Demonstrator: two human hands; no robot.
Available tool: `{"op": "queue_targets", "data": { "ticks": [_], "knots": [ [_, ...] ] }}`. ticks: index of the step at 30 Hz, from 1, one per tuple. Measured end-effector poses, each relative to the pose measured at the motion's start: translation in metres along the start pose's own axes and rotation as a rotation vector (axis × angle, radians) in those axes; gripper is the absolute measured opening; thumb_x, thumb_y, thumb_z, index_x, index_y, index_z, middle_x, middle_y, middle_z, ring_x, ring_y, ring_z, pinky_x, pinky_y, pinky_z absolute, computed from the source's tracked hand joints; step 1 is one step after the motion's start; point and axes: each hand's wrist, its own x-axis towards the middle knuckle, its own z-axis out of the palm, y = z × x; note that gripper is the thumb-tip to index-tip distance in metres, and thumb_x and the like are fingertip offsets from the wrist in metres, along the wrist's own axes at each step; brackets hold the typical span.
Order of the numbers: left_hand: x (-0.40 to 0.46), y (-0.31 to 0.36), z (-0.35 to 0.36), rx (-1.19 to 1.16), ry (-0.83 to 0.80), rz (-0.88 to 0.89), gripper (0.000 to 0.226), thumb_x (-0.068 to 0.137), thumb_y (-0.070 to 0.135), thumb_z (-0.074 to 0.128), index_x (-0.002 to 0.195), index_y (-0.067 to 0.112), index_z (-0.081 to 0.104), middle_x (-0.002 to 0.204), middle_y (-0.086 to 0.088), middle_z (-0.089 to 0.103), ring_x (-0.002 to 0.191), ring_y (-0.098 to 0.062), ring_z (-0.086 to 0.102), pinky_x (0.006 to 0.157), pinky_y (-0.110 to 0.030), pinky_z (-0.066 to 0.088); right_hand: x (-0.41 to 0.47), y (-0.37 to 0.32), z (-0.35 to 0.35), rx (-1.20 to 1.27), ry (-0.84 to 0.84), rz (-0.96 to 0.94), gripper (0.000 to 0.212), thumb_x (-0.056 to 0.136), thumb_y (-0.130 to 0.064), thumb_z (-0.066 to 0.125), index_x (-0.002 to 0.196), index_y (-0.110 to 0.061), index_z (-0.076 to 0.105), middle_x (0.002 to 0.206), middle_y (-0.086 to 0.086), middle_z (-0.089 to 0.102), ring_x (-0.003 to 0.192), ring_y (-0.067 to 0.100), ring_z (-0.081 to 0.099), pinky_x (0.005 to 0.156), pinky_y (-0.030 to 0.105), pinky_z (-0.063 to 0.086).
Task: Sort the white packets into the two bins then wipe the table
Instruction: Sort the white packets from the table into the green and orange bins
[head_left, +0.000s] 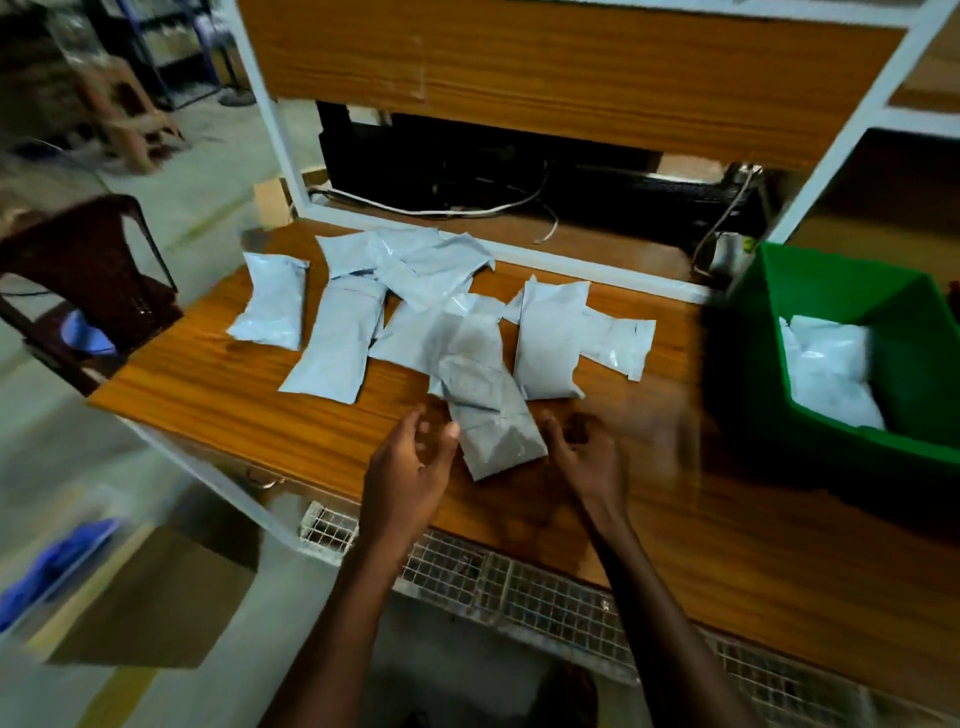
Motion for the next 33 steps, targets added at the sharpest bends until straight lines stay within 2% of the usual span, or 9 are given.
{"op": "queue_targets", "data": {
  "ticks": [3, 6, 11, 14, 18, 20, 23, 29, 33],
  "knots": [
    [0.033, 0.008, -0.005, 0.041, -0.057, 0.129, 0.061, 0.091, 0.062, 0.047, 0.138, 0.024, 0.049, 0.123, -0.001, 0.064, 0.108, -0.017, 0.062, 0.077, -0.029, 0.052, 0.021, -0.013, 0.003, -0.029, 0.053, 0.058, 0.048, 0.088, -0.068, 0.057, 0.095, -0.022, 0.068, 0.099, 0.0, 0.072, 0.092, 0.019, 0.066, 0.074, 0.028, 0.047],
    [0.071, 0.014, 0.008, 0.06, -0.09, 0.18, 0.067, 0.091, 0.061, 0.049, 0.141, 0.018, 0.048, 0.136, -0.008, 0.059, 0.121, -0.025, 0.058, 0.09, -0.036, 0.054, 0.045, -0.012, 0.002, -0.087, 0.089, 0.113, 0.069, 0.084, -0.078, 0.052, 0.117, -0.02, 0.068, 0.119, 0.005, 0.071, 0.107, 0.027, 0.066, 0.089, 0.036, 0.051],
    [0.137, 0.012, 0.034, 0.287, -0.118, 0.179, 0.075, 0.092, 0.069, 0.034, 0.152, 0.024, 0.029, 0.158, -0.01, 0.032, 0.144, -0.031, 0.03, 0.114, -0.05, 0.033, 0.09, -0.01, -0.006, -0.129, 0.159, 0.176, 0.076, 0.082, -0.075, 0.058, 0.13, -0.017, 0.061, 0.129, 0.01, 0.067, 0.115, 0.032, 0.063, 0.097, 0.042, 0.051],
    [0.161, 0.008, 0.044, 0.404, -0.155, 0.048, 0.074, 0.095, 0.065, 0.035, 0.155, 0.024, 0.018, 0.16, -0.015, 0.019, 0.146, -0.038, 0.02, 0.113, -0.054, 0.028, 0.119, -0.005, -0.006, -0.134, 0.13, 0.228, 0.081, 0.079, -0.077, 0.06, 0.137, -0.02, 0.056, 0.137, 0.008, 0.062, 0.124, 0.033, 0.058, 0.1, 0.042, 0.046],
    [0.184, 0.008, 0.058, 0.382, -0.146, -0.028, 0.079, 0.092, 0.067, 0.039, 0.153, 0.019, 0.021, 0.148, -0.022, 0.037, 0.133, -0.041, 0.041, 0.104, -0.05, 0.04, 0.155, -0.003, 0.001, -0.128, 0.06, 0.292, 0.088, 0.076, -0.083, 0.058, 0.137, -0.02, 0.054, 0.135, 0.009, 0.063, 0.123, 0.033, 0.059, 0.104, 0.044, 0.045],
    [0.192, 0.007, 0.062, 0.366, -0.147, -0.064, 0.082, 0.091, 0.068, 0.042, 0.152, 0.017, 0.022, 0.146, -0.022, 0.041, 0.13, -0.04, 0.045, 0.101, -0.048, 0.042, 0.167, -0.004, 0.009, -0.165, 0.038, 0.294, 0.084, 0.077, -0.082, 0.057, 0.131, -0.017, 0.057, 0.128, 0.009, 0.065, 0.119, 0.033, 0.06, 0.098, 0.042, 0.046],
    [0.197, 0.007, 0.066, 0.354, -0.134, -0.059, 0.08, 0.091, 0.065, 0.046, 0.15, 0.014, 0.028, 0.144, -0.019, 0.047, 0.129, -0.037, 0.048, 0.101, -0.046, 0.043, 0.176, -0.005, 0.022, -0.214, 0.023, 0.305, 0.082, 0.072, -0.086, 0.057, 0.115, -0.016, 0.06, 0.112, 0.008, 0.067, 0.108, 0.031, 0.063, 0.089, 0.041, 0.051],
    [0.201, 0.006, 0.073, 0.164, -0.149, -0.083, 0.081, 0.088, 0.052, 0.064, 0.151, 0.014, 0.03, 0.15, -0.013, 0.043, 0.137, -0.034, 0.041, 0.111, -0.047, 0.036, 0.179, -0.009, 0.037, -0.249, -0.009, 0.321, 0.078, 0.076, -0.075, 0.066, 0.122, -0.013, 0.055, 0.12, 0.011, 0.065, 0.112, 0.032, 0.062, 0.09, 0.042, 0.051],
    [0.202, 0.007, 0.066, -0.07, -0.091, -0.046, 0.061, 0.081, 0.039, 0.075, 0.131, 0.01, 0.057, 0.128, -0.011, 0.064, 0.12, -0.032, 0.058, 0.1, -0.049, 0.048, 0.164, -0.009, 0.032, -0.139, 0.073, 0.245, 0.069, 0.079, -0.066, 0.071, 0.12, -0.011, 0.061, 0.118, 0.01, 0.069, 0.112, 0.032, 0.064, 0.09, 0.04, 0.053]
  ]
}}
